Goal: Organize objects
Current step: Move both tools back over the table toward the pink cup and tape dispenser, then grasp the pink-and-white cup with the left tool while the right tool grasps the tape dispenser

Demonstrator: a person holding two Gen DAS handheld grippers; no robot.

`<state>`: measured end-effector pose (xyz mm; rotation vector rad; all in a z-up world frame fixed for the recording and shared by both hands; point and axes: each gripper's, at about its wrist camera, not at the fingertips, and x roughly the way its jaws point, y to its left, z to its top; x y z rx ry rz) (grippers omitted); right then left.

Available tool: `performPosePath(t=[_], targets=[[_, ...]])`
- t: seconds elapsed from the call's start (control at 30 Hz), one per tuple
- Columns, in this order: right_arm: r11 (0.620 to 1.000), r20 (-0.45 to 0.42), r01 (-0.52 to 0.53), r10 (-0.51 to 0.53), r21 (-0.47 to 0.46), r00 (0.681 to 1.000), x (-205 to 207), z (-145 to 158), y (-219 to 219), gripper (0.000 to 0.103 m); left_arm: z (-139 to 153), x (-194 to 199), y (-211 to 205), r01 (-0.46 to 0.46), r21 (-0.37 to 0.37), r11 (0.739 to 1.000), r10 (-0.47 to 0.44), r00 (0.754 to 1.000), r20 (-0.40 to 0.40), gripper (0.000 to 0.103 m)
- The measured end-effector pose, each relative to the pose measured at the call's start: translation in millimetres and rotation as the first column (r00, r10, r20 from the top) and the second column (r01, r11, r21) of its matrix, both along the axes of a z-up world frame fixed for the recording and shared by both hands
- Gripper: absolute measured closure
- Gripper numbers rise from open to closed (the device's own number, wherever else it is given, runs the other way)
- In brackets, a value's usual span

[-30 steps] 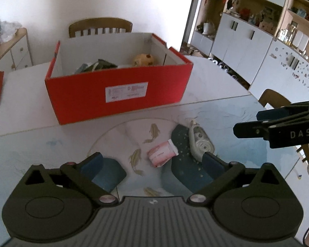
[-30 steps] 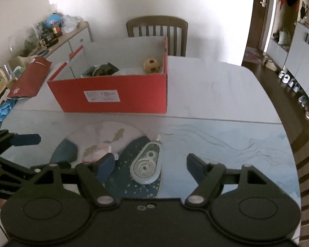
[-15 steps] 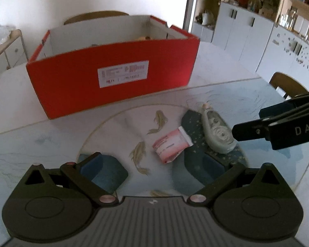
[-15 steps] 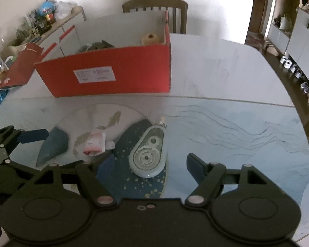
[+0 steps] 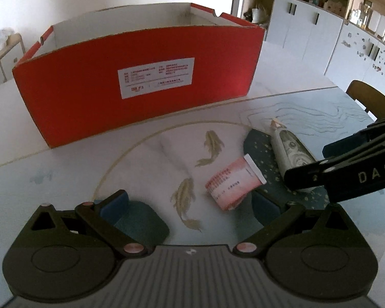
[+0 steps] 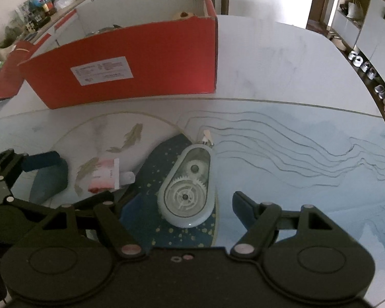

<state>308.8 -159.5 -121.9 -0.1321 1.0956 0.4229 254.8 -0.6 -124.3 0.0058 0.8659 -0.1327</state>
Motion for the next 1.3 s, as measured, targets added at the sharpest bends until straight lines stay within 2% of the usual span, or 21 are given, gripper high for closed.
performPosePath(t=[0.27, 0.37, 0.43, 0.53, 0.6, 0.8, 1.0, 1.3], targets=[[1.000, -0.024, -0.013, 0.012, -0.024, 1.000, 7, -8, 6, 0.028, -3, 1, -9, 0.056, 0.074, 0.996, -0.060, 0.997, 0.047, 0.002], [1.000, -0.022, -0.013, 0.013, -0.020, 1.000, 8, -8, 7, 0.029, -3, 1, -11, 0.081, 0.076, 0.994, -0.085, 0.995, 0.052, 0.013], [1.000, -0.021, -0.013, 0.013, -0.015, 1.000, 9, -8, 7, 0.030, -2, 0, -13, 0.097, 0.074, 0.993, -0.102, 0.993, 0.057, 0.027], [1.000, -0.009, -0.017, 0.017, -0.019, 1.000, 9, -7, 7, 0.042, 0, -1, -15, 0.121, 0.061, 0.991, -0.125, 0.990, 0.059, 0.042], [1.000, -0.006, -0.018, 0.018, -0.017, 1.000, 10, -6, 7, 0.050, 1, -2, -17, 0.141, 0.056, 0.988, -0.144, 0.988, 0.059, 0.049], [1.000, -0.011, -0.025, 0.025, -0.009, 1.000, 10, -6, 6, 0.050, 3, -2, -22, 0.168, 0.052, 0.984, -0.171, 0.984, 0.046, 0.067], [0.999, -0.013, -0.031, 0.032, 0.006, 0.999, 3, -5, 4, 0.051, 6, -3, -22, 0.136, 0.044, 0.990, -0.137, 0.991, 0.012, 0.068], [0.999, -0.010, -0.025, 0.025, 0.034, 1.000, -14, 5, -6, 0.051, 12, -12, -14, 0.068, -0.049, 0.996, -0.069, 0.997, -0.028, 0.068]])
